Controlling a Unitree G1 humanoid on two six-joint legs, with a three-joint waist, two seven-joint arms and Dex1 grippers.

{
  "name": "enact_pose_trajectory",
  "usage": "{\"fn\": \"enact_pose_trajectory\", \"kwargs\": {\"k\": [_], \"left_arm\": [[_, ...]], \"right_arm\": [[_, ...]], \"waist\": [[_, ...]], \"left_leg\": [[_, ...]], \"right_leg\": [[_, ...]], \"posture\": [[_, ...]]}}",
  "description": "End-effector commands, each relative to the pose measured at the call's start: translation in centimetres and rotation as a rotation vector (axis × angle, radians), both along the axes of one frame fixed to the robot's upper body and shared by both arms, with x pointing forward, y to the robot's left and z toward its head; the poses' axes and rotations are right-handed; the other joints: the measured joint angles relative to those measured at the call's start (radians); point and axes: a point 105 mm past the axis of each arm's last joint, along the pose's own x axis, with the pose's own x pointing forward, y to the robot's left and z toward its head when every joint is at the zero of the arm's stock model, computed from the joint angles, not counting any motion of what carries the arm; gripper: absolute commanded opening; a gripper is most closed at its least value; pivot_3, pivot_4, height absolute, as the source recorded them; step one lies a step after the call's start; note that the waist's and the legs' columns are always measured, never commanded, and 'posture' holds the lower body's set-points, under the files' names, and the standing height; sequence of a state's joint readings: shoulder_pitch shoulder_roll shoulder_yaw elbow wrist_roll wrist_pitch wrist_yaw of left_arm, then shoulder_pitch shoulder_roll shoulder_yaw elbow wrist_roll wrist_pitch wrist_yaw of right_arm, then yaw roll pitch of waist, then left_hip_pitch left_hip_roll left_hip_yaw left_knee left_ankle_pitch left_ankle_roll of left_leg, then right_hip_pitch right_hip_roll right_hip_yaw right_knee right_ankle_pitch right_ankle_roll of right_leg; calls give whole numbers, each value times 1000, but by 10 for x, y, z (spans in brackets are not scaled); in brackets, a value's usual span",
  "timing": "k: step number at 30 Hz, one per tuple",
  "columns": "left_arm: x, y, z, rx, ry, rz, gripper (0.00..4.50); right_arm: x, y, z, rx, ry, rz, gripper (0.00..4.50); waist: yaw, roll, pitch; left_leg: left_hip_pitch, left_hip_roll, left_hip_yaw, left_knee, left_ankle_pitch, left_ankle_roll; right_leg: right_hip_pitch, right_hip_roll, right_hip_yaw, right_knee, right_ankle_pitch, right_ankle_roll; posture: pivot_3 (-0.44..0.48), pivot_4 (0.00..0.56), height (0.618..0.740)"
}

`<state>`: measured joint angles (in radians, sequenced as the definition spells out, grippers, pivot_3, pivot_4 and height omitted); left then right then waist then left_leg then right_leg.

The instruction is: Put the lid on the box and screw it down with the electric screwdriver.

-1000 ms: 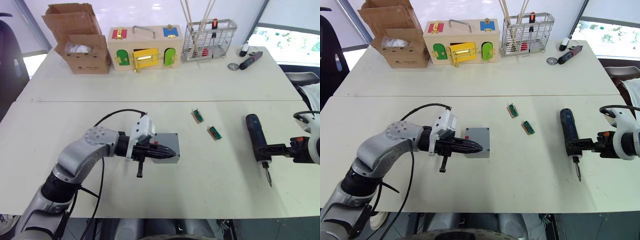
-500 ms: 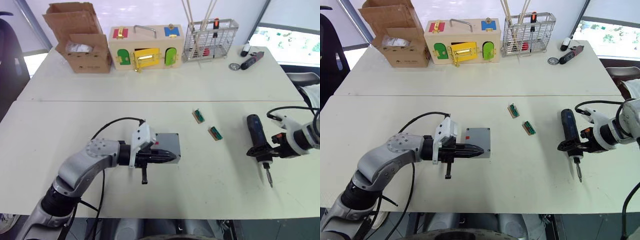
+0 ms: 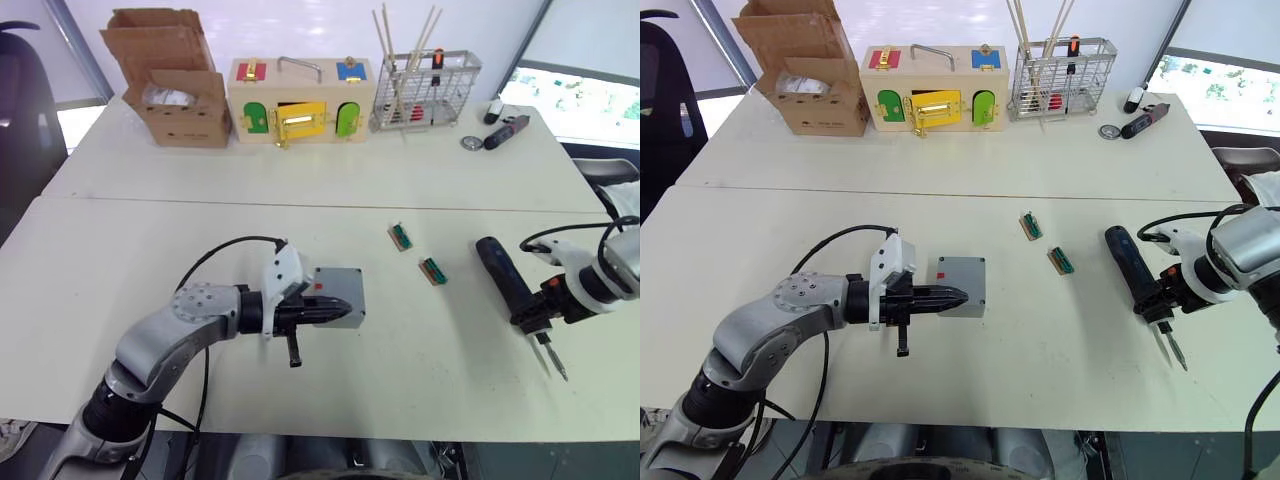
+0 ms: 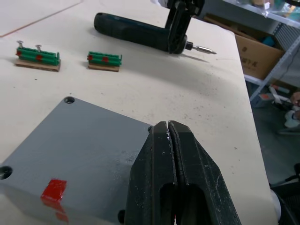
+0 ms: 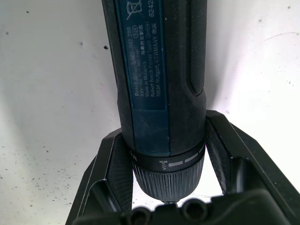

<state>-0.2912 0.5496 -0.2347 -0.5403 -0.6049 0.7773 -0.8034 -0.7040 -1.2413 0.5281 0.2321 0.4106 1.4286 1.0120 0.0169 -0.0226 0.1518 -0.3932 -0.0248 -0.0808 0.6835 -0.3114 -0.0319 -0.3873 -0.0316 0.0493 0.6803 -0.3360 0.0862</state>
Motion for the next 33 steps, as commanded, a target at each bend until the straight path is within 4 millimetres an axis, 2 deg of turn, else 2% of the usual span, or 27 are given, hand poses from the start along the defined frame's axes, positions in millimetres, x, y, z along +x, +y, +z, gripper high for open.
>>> {"fn": "enact_pose_trajectory", "kwargs": {"k": [1,10,12,14,16,19,20,21,24,25,29,33], "left_arm": [[3,-2,10,-21,-39,-18,0],[13,-3,12,-11,-52,-60,0],[17,0,14,-1,-59,-68,0],[22,4,17,4,-65,-70,0],[25,7,18,5,-67,-71,0],[37,14,26,-6,-70,-61,0],[39,16,27,-11,-70,-58,0],[42,16,30,-22,-67,-57,0],[55,18,42,-63,-50,-55,0],[57,19,44,-69,-46,-55,0],[65,24,51,-42,-44,-66,0],[69,32,58,-30,-29,-60,0]], "right_arm": [[-15,-4,-17,-13,71,-26,1877],[-18,5,-16,34,13,-47,1877],[8,5,7,70,-157,-86,1877],[35,8,45,149,-351,-166,1877],[45,12,66,212,-439,-212,1877],[64,17,139,367,-795,-283,1877],[66,19,152,406,-866,-300,1877],[66,24,167,456,-961,-286,1877],[51,76,200,682,-1264,-114,1877],[46,87,203,730,-1321,-90,1877],[32,141,193,994,-1450,-120,1877],[21,165,192,1058,-1558,-141,1877]], "waist": [[2,-1,0],[21,-1,0],[20,-1,0],[4,-1,0],[-15,10,6],[-17,22,7],[-17,24,6],[-18,24,6],[-17,23,6],[-20,23,6],[-36,24,6],[-30,25,6]], "left_leg": [[0,0,0,0,0,0],[0,0,0,-1,0,0],[0,0,0,-1,0,0],[1,0,1,-1,0,0],[1,0,5,0,0,-1],[-2,0,6,-2,0,0],[-7,1,6,-2,0,0],[-13,1,6,-2,0,-1],[-17,3,4,-3,3,-6],[-17,3,3,-3,3,-6],[-17,2,3,-1,4,-7],[-17,-1,2,-1,7,-13]], "right_leg": [[0,0,0,0,0,0],[0,0,0,-1,0,0],[0,0,0,-1,0,0],[0,1,1,0,1,-1],[-2,1,3,1,1,-1],[-7,2,5,4,1,-1],[-12,2,5,5,1,-1],[-19,3,4,6,1,-1],[-24,5,1,11,1,-1],[-24,5,0,11,1,-1],[-24,3,0,16,1,-1],[-26,1,1,19,1,-1]], "posture": [[0,150,740],[0,150,740],[0,150,740],[0,150,740],[0,150,740],[0,150,740],[0,150,740],[0,150,740],[0,150,740],[0,150,740],[0,150,740],[0,150,740]]}}
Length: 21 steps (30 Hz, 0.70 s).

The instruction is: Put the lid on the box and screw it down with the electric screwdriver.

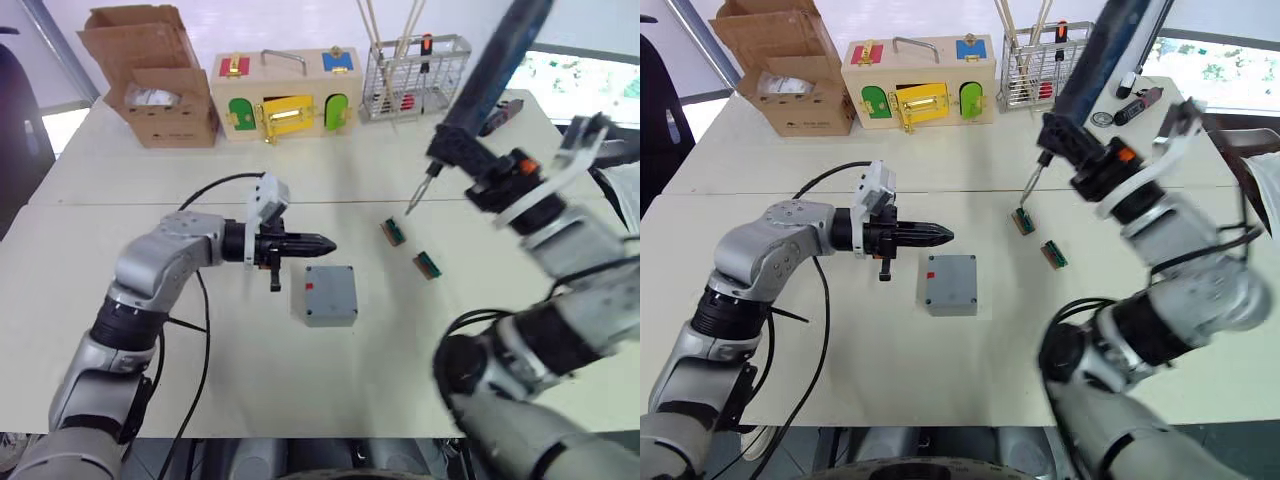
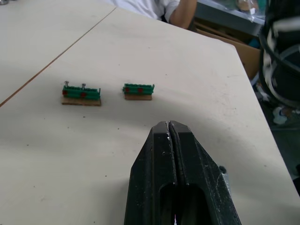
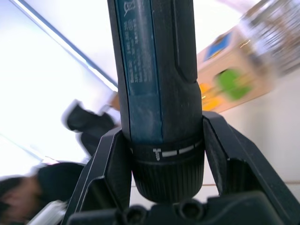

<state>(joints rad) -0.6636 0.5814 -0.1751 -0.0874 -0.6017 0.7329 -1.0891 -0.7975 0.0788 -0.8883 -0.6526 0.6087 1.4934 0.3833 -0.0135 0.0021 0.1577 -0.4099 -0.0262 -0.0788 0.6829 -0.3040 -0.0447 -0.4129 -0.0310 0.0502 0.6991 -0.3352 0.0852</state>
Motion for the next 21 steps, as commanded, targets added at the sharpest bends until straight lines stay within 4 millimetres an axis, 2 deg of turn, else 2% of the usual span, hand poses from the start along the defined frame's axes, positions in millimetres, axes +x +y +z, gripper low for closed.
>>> {"fn": "enact_pose_trajectory", "kwargs": {"k": [1,5,7,14,21], "left_arm": [[3,10,14,-7,-16,7,0],[-2,16,9,60,-11,-13,0],[-4,14,6,79,-12,-33,0],[-8,7,-9,130,-16,-66,0],[-14,12,-31,224,-44,-64,0]], "right_arm": [[-22,5,28,-18,-218,-90,1877],[-34,38,17,-293,-347,-77,1877],[-38,49,6,-371,-385,-65,1877],[-44,75,-21,-466,-468,-57,1877],[-48,88,-40,-471,-476,-2,1877]], "waist": [[0,0,0],[-16,0,0],[-30,0,0],[-34,0,0],[-29,0,0]], "left_leg": [[0,0,0,0,0,0],[1,0,0,-1,0,0],[1,0,0,-2,0,0],[2,1,0,-1,0,0],[2,1,0,0,0,-1]], "right_leg": [[0,0,0,0,0,0],[0,0,0,0,0,0],[0,1,0,0,0,0],[0,3,0,0,0,0],[0,2,0,-1,0,0]], "posture": [[0,150,740],[0,150,740],[0,150,740],[0,150,740],[0,150,740]]}}
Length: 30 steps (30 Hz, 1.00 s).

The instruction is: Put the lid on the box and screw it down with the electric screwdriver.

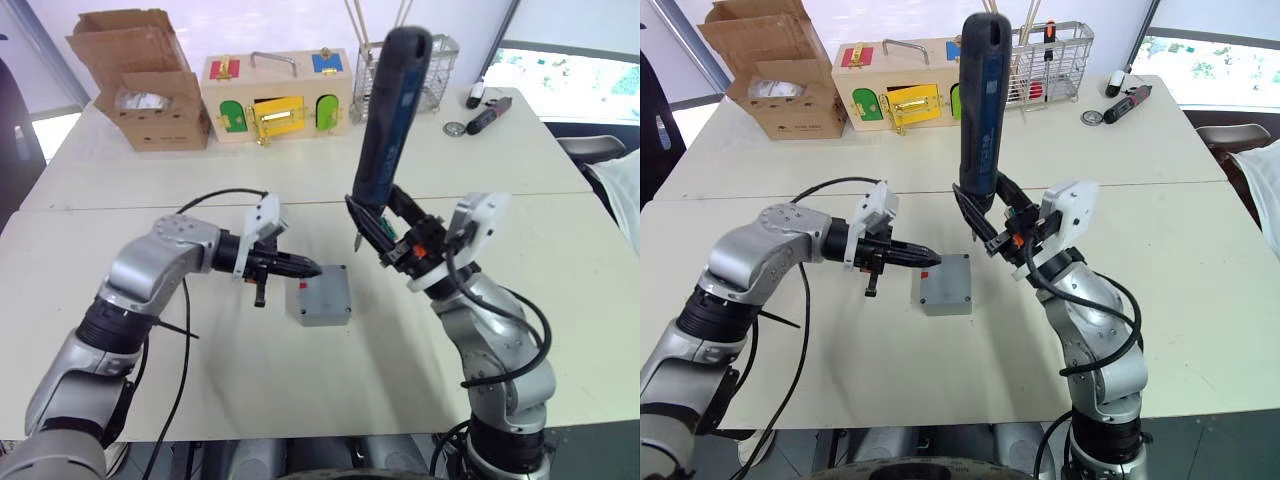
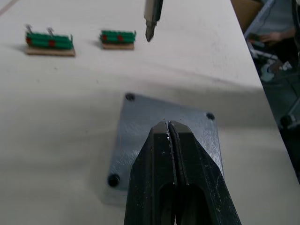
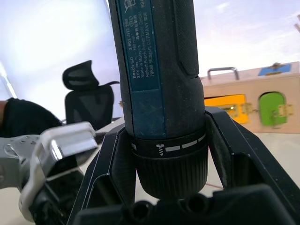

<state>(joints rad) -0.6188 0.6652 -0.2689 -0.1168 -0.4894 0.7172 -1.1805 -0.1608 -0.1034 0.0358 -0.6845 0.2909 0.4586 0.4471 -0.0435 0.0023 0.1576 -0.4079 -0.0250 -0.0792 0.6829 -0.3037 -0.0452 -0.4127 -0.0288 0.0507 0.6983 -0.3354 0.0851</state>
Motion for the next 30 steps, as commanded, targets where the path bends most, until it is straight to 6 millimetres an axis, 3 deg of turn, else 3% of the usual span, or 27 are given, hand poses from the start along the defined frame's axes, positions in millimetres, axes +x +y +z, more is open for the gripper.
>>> {"fn": "enact_pose_trajectory", "kwargs": {"k": [1,10,30], "left_arm": [[-1,0,-2,35,-71,-15,0],[4,-5,-12,45,-90,5,0],[1,-2,-24,82,-76,-9,0]], "right_arm": [[-10,7,7,3,-74,40,1877],[5,6,-16,-15,-71,-21,1877],[5,15,-16,31,-72,-11,1877]], "waist": [[1,0,0],[2,0,0],[2,0,0]], "left_leg": [[0,0,0,0,0,0],[0,0,0,0,0,0],[1,0,-1,0,0,0]], "right_leg": [[0,0,0,0,0,0],[1,0,0,0,0,0],[2,0,0,0,0,0]], "posture": [[0,150,740],[0,150,740],[0,150,740]]}}
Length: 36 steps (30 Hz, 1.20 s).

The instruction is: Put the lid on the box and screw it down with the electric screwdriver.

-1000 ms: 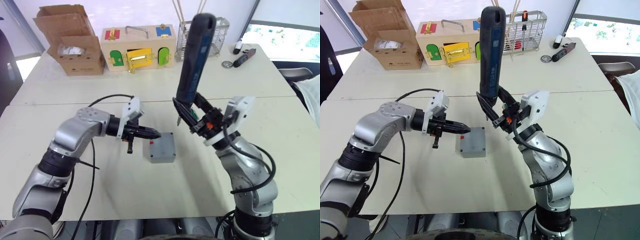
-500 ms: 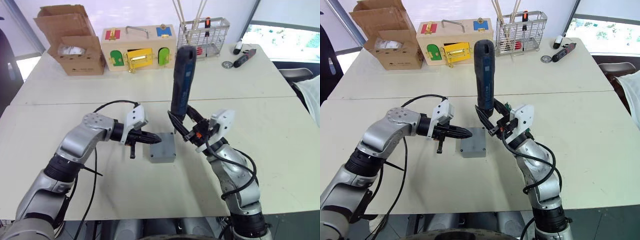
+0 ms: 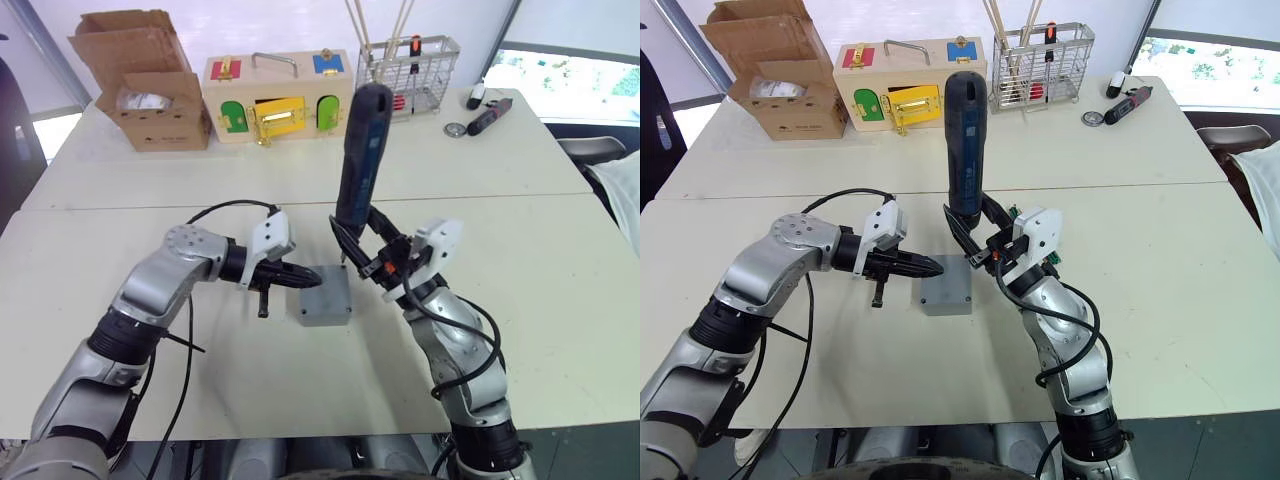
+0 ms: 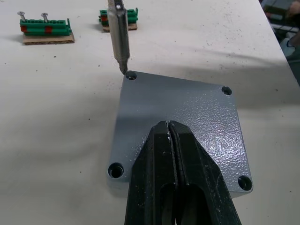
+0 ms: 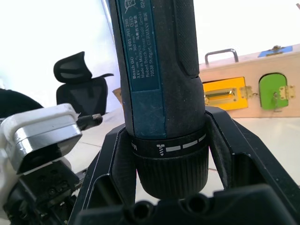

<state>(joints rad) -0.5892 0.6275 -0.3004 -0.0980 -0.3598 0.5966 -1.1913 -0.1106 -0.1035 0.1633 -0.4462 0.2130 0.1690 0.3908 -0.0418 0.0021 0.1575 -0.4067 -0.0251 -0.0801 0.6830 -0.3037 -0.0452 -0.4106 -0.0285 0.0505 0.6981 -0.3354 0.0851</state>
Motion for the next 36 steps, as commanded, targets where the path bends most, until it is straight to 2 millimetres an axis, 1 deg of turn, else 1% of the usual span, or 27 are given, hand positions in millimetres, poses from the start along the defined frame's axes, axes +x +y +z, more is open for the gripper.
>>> {"fn": "enact_pose_trajectory", "kwargs": {"k": [1,8,13,17,22,24,26,28,31,34,36], "left_arm": [[-2,2,-10,29,17,10,0],[-3,-1,-10,25,19,11,0],[-2,0,-11,25,17,11,0],[-3,3,-14,35,16,9,0],[-4,4,-20,51,9,-3,0],[-5,3,-21,53,7,-5,0],[-5,2,-22,55,5,-8,0],[-6,1,-23,56,2,-9,0],[-6,0,-23,55,0,-9,0],[-7,0,-24,56,-1,-10,0],[-8,-1,-25,58,-2,-11,0]], "right_arm": [[-10,3,22,32,-89,31,1877],[-11,1,20,19,-84,25,1877],[-11,1,13,5,-68,29,1877],[-11,4,1,-22,-36,41,1877],[-14,8,-23,-141,0,77,1877],[-16,9,-31,-188,9,88,1877],[-15,8,-38,-208,31,91,1877],[-13,6,-41,-206,55,79,1877],[-7,2,-48,-195,114,48,1877],[-3,-3,-57,-217,162,23,1877],[-1,-5,-60,-198,190,13,1877]], "waist": [[0,0,0],[1,0,0],[1,0,0],[0,-1,-1],[0,-1,-1],[1,-2,-2],[0,-1,-3],[1,-1,-5],[2,-2,-8],[3,-3,-13],[5,-4,-16]], "left_leg": [[0,0,0,0,0,0],[1,0,0,0,0,0],[1,0,-1,0,0,0],[2,0,-1,0,0,0],[5,0,-1,0,-1,1],[9,0,-1,-1,-3,6],[17,0,-1,-3,-5,8],[18,1,-2,-4,-5,9],[18,1,-2,-3,-5,9],[18,1,-2,-3,-5,9],[18,1,-2,-4,-5,9]], "right_leg": [[0,0,0,0,0,0],[1,0,0,0,0,0],[1,0,0,0,0,0],[2,0,0,0,0,0],[5,0,0,0,0,0],[9,0,0,0,0,0],[18,1,0,-4,0,0],[22,2,-1,-9,-1,0],[22,1,-1,-9,-1,0],[22,1,-1,-9,-1,0],[22,1,-1,-9,-1,0]], "posture": [[0,150,740],[0,150,740],[0,150,740],[0,150,740],[0,150,740],[0,150,740],[0,150,740],[0,150,740],[0,150,740],[0,150,740],[0,150,740]]}}
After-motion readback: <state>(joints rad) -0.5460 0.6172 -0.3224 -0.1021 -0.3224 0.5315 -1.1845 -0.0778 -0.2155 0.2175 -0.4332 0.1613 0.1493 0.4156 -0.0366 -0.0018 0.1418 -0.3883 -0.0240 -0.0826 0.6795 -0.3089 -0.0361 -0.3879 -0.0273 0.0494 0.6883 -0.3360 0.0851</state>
